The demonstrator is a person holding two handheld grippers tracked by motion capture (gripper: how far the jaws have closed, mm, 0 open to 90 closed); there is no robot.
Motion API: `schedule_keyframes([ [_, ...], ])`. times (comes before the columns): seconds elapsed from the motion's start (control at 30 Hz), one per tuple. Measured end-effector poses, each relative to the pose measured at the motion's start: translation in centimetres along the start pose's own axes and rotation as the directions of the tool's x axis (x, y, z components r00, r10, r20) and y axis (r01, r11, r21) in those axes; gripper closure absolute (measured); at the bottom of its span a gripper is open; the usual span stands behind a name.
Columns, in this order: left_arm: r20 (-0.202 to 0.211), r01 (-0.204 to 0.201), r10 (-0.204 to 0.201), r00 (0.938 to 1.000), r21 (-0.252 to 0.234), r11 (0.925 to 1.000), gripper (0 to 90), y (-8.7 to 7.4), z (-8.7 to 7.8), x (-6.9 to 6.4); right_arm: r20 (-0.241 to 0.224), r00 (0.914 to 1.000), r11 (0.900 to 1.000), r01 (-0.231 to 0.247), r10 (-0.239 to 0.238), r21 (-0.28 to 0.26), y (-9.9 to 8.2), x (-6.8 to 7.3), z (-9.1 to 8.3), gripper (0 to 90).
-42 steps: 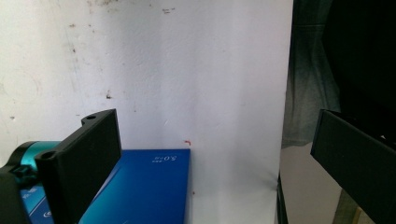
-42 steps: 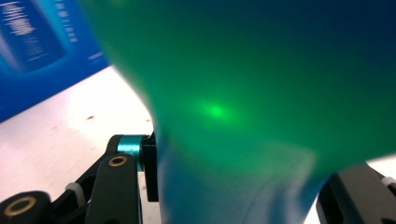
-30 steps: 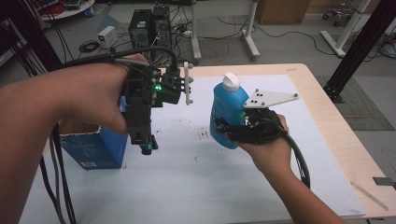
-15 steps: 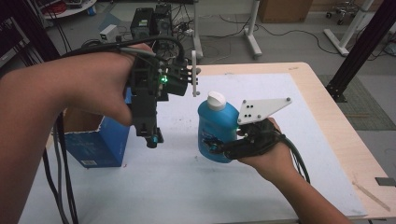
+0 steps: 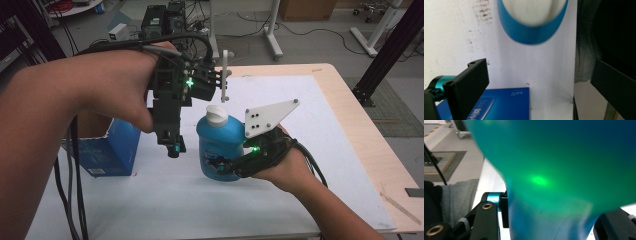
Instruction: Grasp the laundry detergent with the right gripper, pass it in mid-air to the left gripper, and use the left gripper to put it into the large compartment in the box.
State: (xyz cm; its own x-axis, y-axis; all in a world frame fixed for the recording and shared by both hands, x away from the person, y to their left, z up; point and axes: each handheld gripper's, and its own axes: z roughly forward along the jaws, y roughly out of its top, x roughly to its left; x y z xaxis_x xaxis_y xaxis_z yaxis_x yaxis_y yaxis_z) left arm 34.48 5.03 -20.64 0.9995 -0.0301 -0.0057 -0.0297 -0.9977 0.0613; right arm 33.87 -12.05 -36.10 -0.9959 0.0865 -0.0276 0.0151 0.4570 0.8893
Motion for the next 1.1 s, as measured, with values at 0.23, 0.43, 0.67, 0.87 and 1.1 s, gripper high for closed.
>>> schedule_keyframes([
  [0.23, 0.007, -0.021, 0.021, 0.9998, 0.003, 0.9998, 1.7, 0.8, -0.1, -0.2, -0.032, 0.9995, 1.0000, 0.008, -0.008, 0.001, 0.5, -0.1, 0.7, 45.6],
  [0.43, 0.005, -0.029, 0.029, 0.9996, 0.004, 0.9996, 1.7, 1.3, 0.1, -0.4, -0.052, 0.9986, 0.9999, 0.010, -0.010, 0.012, 1.0, -0.1, 1.3, 45.7],
  [0.67, 0.004, -0.049, 0.049, 0.9988, 0.019, 0.9986, 1.7, 2.0, 0.4, -0.6, -0.083, 0.9963, 0.9998, 0.022, -0.021, 0.003, 2.0, 0.0, 1.9, 45.7],
  [0.87, 0.000, -0.052, 0.052, 0.9986, 0.027, 0.9983, 1.7, 2.5, 0.8, -0.7, -0.099, 0.9948, 0.9997, 0.026, -0.026, -0.004, 2.4, 0.0, 2.4, 45.6],
  [1.1, 0.001, -0.036, 0.036, 0.9994, 0.045, 0.9983, 1.7, 2.6, 1.4, -0.7, -0.096, 0.9952, 0.9998, 0.017, -0.018, -0.010, 2.6, 0.0, 2.3, 45.7],
])
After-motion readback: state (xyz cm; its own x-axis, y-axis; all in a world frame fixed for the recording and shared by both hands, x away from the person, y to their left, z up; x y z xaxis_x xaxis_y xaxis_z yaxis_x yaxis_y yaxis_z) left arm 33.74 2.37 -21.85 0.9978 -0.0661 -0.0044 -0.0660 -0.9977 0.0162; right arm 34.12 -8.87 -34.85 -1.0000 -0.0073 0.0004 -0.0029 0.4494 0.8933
